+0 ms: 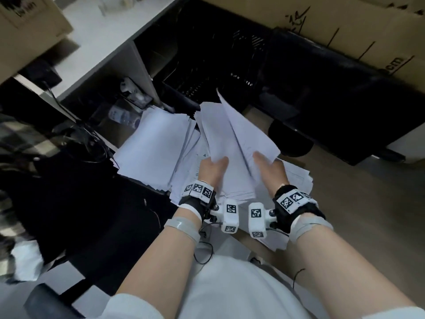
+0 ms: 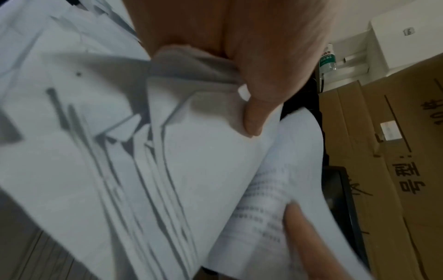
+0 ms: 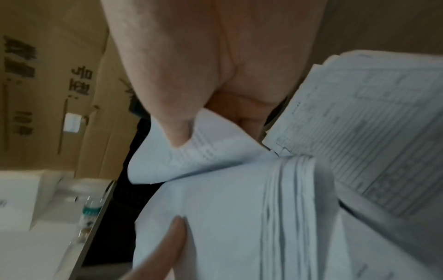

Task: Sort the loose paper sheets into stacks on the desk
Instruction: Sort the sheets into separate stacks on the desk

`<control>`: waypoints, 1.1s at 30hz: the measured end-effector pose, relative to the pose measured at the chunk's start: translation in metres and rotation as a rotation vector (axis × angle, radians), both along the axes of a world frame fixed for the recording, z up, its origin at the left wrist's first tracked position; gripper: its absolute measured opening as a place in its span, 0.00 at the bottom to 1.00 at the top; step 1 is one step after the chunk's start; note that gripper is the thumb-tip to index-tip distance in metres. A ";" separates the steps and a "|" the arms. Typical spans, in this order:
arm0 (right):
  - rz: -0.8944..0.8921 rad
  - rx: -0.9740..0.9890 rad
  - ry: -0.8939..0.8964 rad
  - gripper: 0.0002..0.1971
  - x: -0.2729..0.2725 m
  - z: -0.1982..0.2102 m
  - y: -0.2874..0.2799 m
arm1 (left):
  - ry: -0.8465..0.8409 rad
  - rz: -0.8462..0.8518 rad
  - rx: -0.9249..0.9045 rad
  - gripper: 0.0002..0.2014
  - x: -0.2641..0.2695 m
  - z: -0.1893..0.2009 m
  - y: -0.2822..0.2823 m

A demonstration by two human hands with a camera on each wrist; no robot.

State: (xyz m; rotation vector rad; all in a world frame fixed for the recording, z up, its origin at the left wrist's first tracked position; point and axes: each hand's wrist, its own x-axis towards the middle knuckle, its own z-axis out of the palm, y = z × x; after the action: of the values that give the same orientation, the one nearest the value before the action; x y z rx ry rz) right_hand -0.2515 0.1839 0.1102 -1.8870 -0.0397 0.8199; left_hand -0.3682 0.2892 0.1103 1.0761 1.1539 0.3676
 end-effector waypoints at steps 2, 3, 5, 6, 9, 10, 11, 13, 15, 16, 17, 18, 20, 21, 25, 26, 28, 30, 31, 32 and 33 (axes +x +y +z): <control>-0.184 -0.016 -0.066 0.14 -0.001 -0.003 0.004 | 0.046 -0.032 0.042 0.03 -0.008 -0.003 0.021; -0.227 -0.039 -0.106 0.10 -0.004 -0.005 0.007 | 0.062 -0.059 0.059 0.03 -0.012 -0.005 0.032; -0.246 -0.095 -0.171 0.04 -0.010 -0.011 0.015 | 0.094 -0.110 0.081 0.03 -0.022 -0.008 0.051; -0.252 -0.120 -0.188 0.05 -0.014 -0.014 0.019 | 0.104 -0.126 0.083 0.03 -0.027 -0.009 0.059; -0.236 -0.225 -0.220 0.14 -0.023 -0.020 0.031 | 0.146 -0.146 0.116 0.05 -0.039 -0.015 0.081; -0.204 -0.261 -0.221 0.16 -0.026 -0.023 0.032 | 0.176 -0.147 0.131 0.06 -0.042 -0.020 0.086; -0.166 -0.287 -0.225 0.17 -0.030 -0.027 0.033 | 0.203 -0.149 0.145 0.08 -0.044 -0.024 0.090; -0.089 -0.328 -0.235 0.22 -0.036 -0.036 0.030 | 0.231 -0.162 0.157 0.09 -0.046 -0.032 0.094; -0.062 -0.356 -0.224 0.24 -0.038 -0.041 0.022 | 0.246 -0.185 0.157 0.09 -0.041 -0.030 0.091; -0.062 -0.370 -0.208 0.24 -0.037 -0.043 0.015 | 0.253 -0.196 0.159 0.10 -0.037 -0.031 0.088; -0.067 -0.385 -0.186 0.23 -0.036 -0.044 0.007 | 0.251 -0.214 0.165 0.11 -0.032 -0.035 0.085; -0.077 -0.397 -0.159 0.22 -0.035 -0.045 -0.001 | 0.254 -0.234 0.170 0.10 -0.027 -0.036 0.081; -0.104 -0.406 -0.110 0.20 -0.032 -0.045 -0.020 | 0.239 -0.286 0.167 0.05 -0.014 -0.034 0.069; -0.121 -0.402 -0.092 0.18 -0.030 -0.046 -0.029 | 0.213 -0.325 0.148 0.03 -0.008 -0.034 0.061; -0.171 -0.391 -0.089 0.12 -0.023 -0.045 -0.064 | 0.192 -0.492 0.077 0.17 0.014 -0.030 0.021; -0.186 -0.421 -0.089 0.11 -0.021 -0.045 -0.073 | 0.200 -0.517 0.096 0.18 0.018 -0.029 0.012; -0.232 -0.483 -0.072 0.15 -0.018 -0.044 -0.087 | 0.210 -0.498 0.119 0.18 0.025 -0.028 0.000; -0.222 -0.513 -0.056 0.15 -0.015 -0.049 -0.096 | 0.264 -0.453 0.146 0.17 0.024 -0.030 -0.006; -0.188 -0.507 -0.045 0.13 -0.014 -0.053 -0.095 | 0.284 -0.426 0.157 0.16 0.023 -0.033 -0.005; -0.149 -0.499 -0.040 0.11 -0.012 -0.055 -0.093 | 0.298 -0.397 0.167 0.15 0.019 -0.033 -0.004; -0.121 -0.478 -0.034 0.10 -0.011 -0.060 -0.090 | 0.297 -0.353 0.166 0.13 0.015 -0.035 -0.003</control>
State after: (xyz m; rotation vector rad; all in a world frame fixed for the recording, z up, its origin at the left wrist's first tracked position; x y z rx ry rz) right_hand -0.2623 0.0937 0.0501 -2.3241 0.2689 0.7589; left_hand -0.3529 0.2865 0.0754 1.4896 1.1774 0.0245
